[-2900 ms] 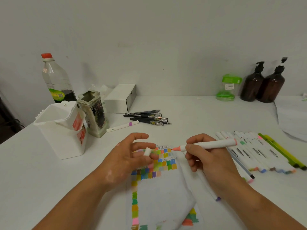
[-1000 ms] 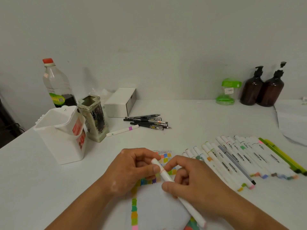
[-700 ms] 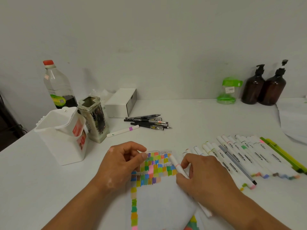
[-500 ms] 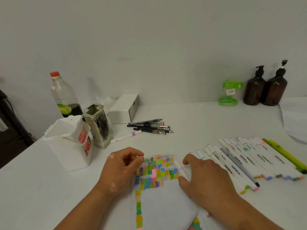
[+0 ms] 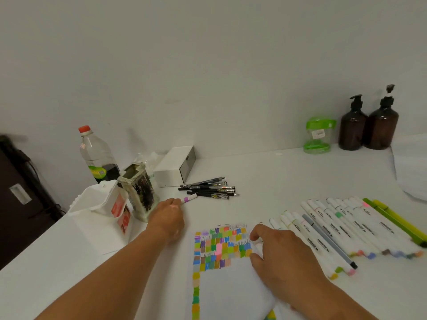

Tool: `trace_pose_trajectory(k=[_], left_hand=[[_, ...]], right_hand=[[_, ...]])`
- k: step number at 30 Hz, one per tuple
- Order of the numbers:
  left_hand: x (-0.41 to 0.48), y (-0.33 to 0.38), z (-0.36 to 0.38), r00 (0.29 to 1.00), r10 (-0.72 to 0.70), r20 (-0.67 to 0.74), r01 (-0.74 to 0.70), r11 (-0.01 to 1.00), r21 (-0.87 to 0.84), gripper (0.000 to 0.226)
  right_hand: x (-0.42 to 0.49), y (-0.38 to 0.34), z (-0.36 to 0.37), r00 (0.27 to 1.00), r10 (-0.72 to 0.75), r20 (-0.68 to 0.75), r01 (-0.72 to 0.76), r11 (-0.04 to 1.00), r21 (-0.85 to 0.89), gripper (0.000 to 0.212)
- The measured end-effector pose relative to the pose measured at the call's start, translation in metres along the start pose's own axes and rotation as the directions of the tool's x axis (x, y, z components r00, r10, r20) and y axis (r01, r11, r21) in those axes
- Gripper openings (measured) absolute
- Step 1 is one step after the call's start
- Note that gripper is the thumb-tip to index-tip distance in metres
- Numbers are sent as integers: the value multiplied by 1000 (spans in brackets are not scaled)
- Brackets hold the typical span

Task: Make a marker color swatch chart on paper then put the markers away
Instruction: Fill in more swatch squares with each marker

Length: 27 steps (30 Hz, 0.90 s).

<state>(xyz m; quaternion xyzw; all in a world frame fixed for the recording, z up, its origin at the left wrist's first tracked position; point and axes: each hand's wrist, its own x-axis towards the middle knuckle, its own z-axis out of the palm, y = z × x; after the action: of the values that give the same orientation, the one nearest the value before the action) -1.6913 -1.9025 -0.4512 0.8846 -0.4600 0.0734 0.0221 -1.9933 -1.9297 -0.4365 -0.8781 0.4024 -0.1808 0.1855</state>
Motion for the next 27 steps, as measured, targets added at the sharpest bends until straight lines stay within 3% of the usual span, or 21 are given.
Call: trace_pose_trajectory(k=[5,10,13,14,16,18,20,22,27], left_hand=[[0,-2,7,992,4,-125,-12,998,-64,28],[-10,5,-6,997,-24,-68,11,984,-175,29],[-28,11,-16,997,-52,-56,24,913,-408,28],[-37,12,-20,996,-90,-27,60,825,-562,24],[-58,16,-25,985,-136,111,162,462,-872,19],[-79,18,-28,973,-61,224,229,83,-970,18],[-94,18,-28,966,64,252,259,-175,-950,13],[-103,21,-28,962,172,213,258,-306,-916,14],[-107,29,-32,940,319,119,220,-302,-928,28]], right_hand=[[1,2,1,999,-45,8,45,999,-27,31],[1,4,2,999,-41,-5,41,999,-8,30],[1,3,3,999,-21,-29,22,1000,7,28],[1,2,3,999,-17,-36,17,1000,9,27],[0,1,3,999,-13,-47,14,1000,26,23],[0,-1,1,998,-18,-63,23,997,72,17],[0,-4,1,995,-33,-89,46,988,150,14],[-2,-9,2,994,-51,-95,72,970,234,22],[-5,-22,11,997,-74,-34,81,914,398,38]])
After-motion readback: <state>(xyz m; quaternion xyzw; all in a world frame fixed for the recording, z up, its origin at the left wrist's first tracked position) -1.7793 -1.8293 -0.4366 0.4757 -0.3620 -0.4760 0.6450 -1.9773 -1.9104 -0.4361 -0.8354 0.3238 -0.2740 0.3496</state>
